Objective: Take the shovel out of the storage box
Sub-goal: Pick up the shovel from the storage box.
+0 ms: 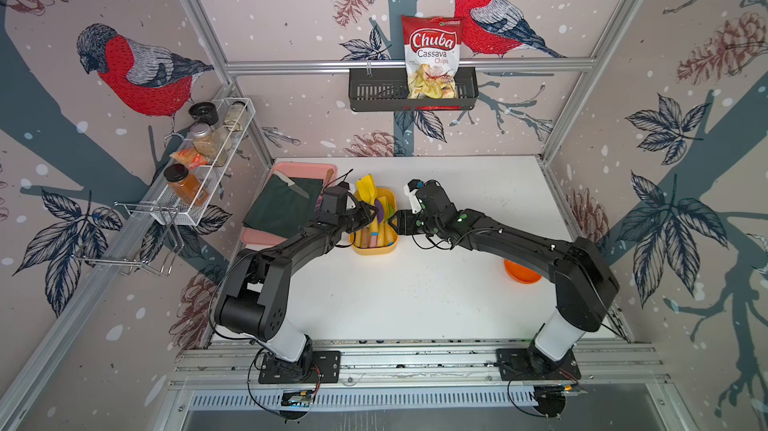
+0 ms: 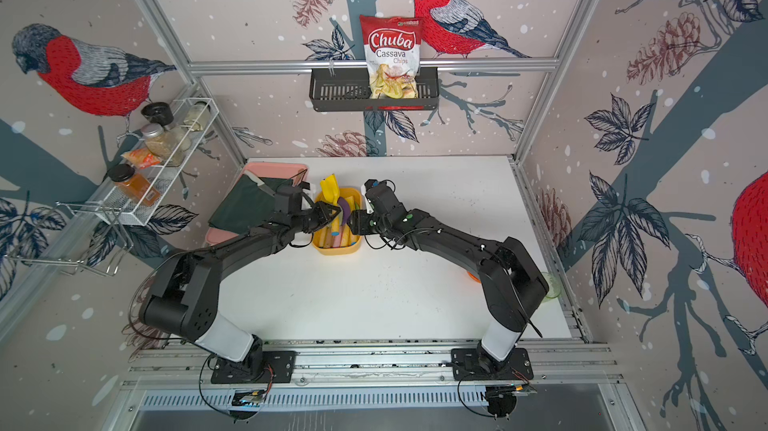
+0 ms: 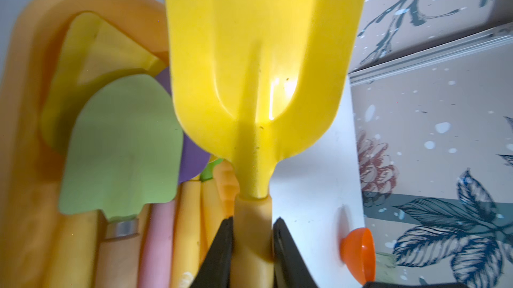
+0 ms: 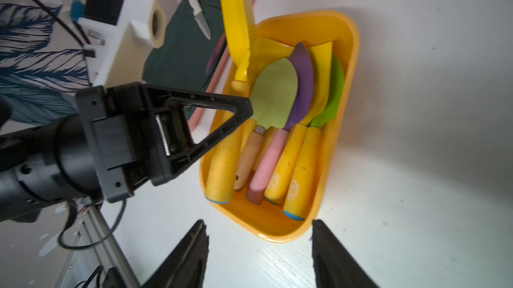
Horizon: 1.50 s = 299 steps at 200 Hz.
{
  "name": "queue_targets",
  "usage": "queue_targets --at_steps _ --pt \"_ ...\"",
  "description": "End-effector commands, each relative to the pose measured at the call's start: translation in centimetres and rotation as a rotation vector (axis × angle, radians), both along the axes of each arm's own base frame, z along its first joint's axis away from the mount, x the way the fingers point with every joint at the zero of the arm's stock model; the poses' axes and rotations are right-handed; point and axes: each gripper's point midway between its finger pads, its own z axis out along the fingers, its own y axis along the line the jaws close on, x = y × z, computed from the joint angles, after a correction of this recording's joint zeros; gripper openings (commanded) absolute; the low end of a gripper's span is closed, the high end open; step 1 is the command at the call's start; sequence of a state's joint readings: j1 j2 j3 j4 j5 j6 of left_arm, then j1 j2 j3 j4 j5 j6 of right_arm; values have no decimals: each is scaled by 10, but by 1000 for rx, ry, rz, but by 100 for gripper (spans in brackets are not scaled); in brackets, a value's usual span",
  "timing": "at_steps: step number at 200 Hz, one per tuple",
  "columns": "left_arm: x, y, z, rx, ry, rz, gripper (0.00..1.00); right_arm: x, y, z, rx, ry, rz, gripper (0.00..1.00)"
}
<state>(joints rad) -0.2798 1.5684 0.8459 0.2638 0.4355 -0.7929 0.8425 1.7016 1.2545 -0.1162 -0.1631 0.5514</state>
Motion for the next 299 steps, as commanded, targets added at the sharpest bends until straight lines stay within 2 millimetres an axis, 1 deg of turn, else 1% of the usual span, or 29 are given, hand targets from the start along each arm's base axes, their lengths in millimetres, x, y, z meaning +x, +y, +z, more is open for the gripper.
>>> queue_targets --at_steps 1,21,57,77,91,110,159,176,202,215,229,249,281,299 --pt "9 -9 48 -132 -152 2 3 -6 20 15 73 -11 80 62" --pt "6 -6 51 -137 -161 15 3 -6 25 7 68 12 89 62" --pt "3 -7 53 -149 -164 10 2 -7 33 5 89 20 113 60" --pt "1 -8 50 -161 -156 2 2 -4 38 6 99 19 118 59" --pt "-1 -8 48 -164 -152 6 2 -2 41 2 97 28 122 57" --pt "-3 -8 46 -166 -151 3 2 1 43 -4 96 49 125 55" --pt "-4 -8 44 -175 -148 0 2 6 47 -9 134 82 130 50" --pt "-3 -9 42 -179 -145 -4 2 5 50 -9 146 88 140 47" --pt "-4 -10 37 -180 -137 -5 2 2 58 -11 143 100 159 47" --pt "-5 -9 36 -181 -136 -4 2 2 59 -16 128 104 158 46" --pt "-5 -9 34 -177 -132 -5 2 2 58 -19 122 107 155 43" --pt "-6 -10 33 -190 -129 -6 2 5 56 -18 129 106 146 38" --pt "-6 -10 31 -191 -125 -9 2 7 55 -20 136 117 144 24" --pt "-6 -10 31 -189 -126 -8 3 7 55 -21 137 122 145 22"
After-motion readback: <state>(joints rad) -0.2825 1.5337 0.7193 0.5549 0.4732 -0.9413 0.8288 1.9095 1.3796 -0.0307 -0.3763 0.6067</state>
